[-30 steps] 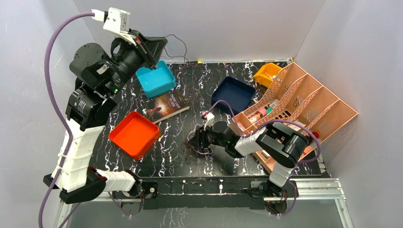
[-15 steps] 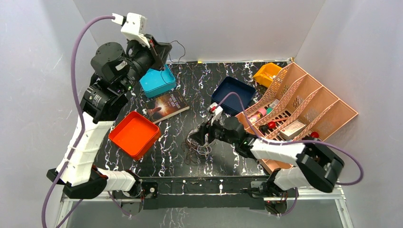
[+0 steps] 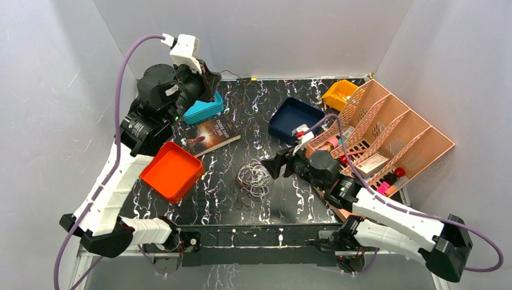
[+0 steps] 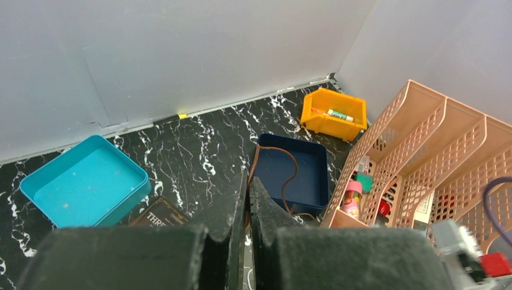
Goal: Untangle the cables
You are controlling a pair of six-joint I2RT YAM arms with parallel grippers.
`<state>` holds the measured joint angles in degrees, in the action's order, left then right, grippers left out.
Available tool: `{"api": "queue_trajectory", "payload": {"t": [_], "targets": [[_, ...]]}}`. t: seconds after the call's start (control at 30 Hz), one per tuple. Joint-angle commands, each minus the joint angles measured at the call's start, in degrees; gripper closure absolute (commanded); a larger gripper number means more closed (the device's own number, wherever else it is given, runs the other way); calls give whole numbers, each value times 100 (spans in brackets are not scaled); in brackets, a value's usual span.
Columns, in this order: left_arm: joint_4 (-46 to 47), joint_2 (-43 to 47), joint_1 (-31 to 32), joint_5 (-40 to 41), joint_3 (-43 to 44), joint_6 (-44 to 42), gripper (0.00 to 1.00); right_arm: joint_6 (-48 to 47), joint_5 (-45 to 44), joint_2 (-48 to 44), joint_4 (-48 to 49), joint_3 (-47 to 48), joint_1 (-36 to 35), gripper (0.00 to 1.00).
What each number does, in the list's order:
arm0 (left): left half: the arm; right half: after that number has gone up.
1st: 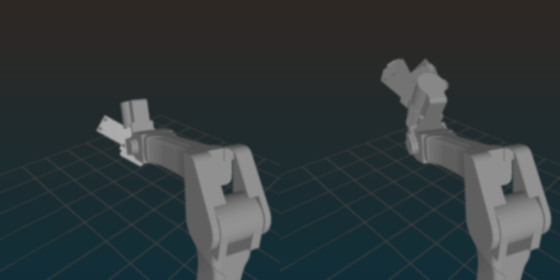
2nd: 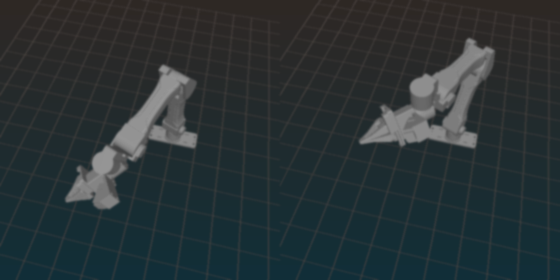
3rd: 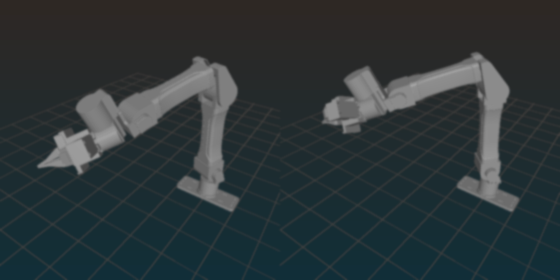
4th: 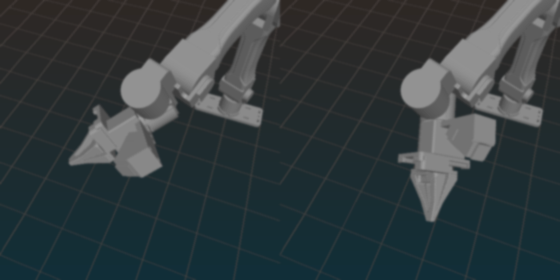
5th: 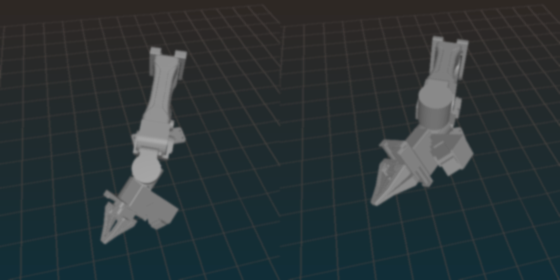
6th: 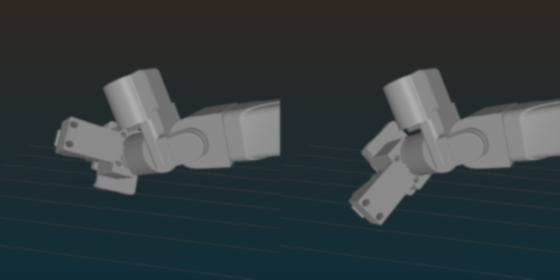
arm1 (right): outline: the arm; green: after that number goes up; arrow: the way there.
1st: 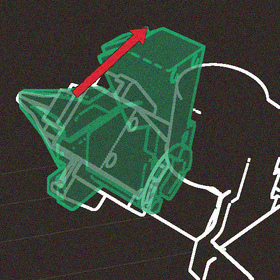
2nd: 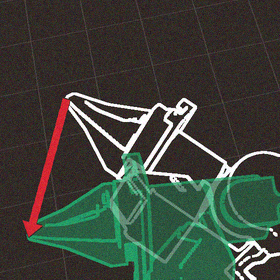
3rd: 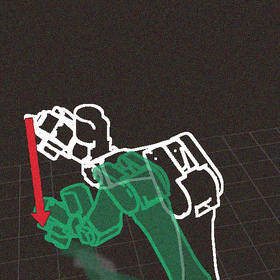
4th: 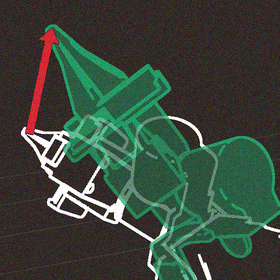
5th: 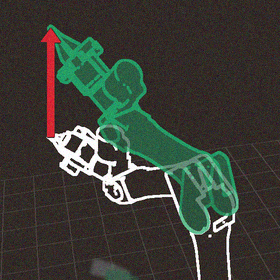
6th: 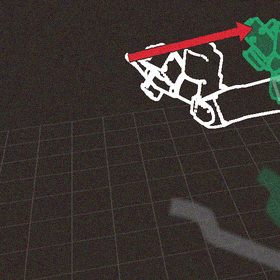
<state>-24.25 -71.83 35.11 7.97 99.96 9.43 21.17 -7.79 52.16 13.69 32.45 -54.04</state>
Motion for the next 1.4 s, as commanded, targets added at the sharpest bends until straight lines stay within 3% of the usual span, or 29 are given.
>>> {"api": "queue_trajectory", "payload": {"t": [0.0,0.23,0.57,0.97,1.37], "targets": [[131,85,31,-25,-176,58,100,-121,-973,-539,-969,515,-21,20],[267,-150,31,-214,-392,109,100,-185,-1710,-1029,-1988,1017,-26,18],[529,-809,31,-739,-407,138,100,-444,-1886,-1278,-2678,1719,-26,17],[909,-2550,31,-1765,767,219,100,-344,-1580,-1754,-2529,1510,-27,16],[970,-4065,31,-2185,2267,306,100,-65,-1590,-2005,-2705,1247,-27,16]]}}
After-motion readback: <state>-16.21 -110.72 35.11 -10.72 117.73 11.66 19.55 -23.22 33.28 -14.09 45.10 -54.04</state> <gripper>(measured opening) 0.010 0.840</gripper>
